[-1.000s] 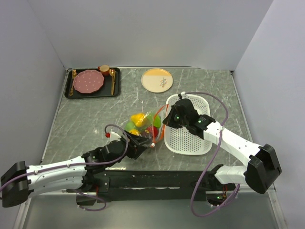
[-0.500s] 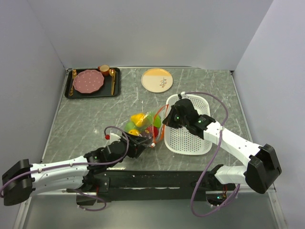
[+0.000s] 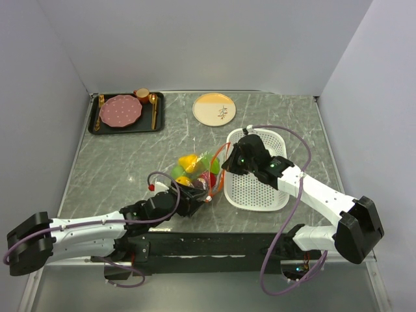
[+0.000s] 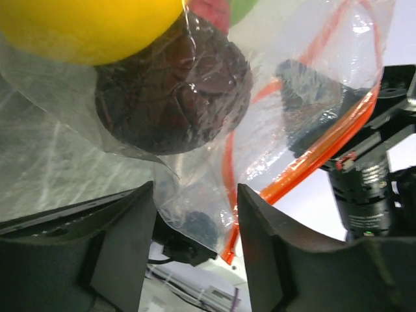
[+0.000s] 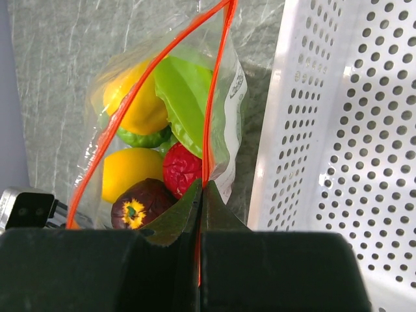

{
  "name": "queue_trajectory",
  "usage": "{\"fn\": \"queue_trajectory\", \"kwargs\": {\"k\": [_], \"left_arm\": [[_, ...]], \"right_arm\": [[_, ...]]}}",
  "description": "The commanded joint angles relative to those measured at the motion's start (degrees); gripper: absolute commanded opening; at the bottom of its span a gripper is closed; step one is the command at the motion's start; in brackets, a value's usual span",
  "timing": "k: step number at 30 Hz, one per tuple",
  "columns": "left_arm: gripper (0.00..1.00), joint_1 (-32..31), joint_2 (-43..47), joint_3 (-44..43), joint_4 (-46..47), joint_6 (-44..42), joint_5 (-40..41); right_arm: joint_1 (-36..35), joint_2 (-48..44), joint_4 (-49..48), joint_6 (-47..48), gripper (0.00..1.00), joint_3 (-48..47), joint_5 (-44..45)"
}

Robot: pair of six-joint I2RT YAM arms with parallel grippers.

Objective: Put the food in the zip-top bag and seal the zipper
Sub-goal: Zip the zipper food storage bag at the center of the board.

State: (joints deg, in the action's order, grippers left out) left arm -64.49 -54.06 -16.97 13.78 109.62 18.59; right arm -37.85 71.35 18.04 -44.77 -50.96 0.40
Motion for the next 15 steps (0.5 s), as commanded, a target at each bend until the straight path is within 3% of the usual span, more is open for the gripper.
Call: {"fn": "queue_trajectory", "kwargs": {"k": [1, 5, 8, 15], "left_arm": [[0.56, -0.11, 1.41, 1.85, 4.59, 3.66, 1.0], [0.49, 0.68, 3.96, 2.3, 3.54, 3.23, 3.47], [0.34, 2.26, 5.19, 1.59, 1.6, 1.91, 3.39], [0.18, 5.34, 4.58, 2.73, 4.58, 1.82, -0.04]], "right_arm": [[0.32, -1.39, -2.13, -0.31, 0.0, -1.42, 0.39], [0.23, -1.48, -2.05, -0.05, 0.0, -1.07, 0.21], [0.32, -1.22, -2.14, 0.21, 0.0, -0.9, -0.23], [0.31, -0.95, -2.05, 1.27, 0.0, -1.07, -1.72]]}}
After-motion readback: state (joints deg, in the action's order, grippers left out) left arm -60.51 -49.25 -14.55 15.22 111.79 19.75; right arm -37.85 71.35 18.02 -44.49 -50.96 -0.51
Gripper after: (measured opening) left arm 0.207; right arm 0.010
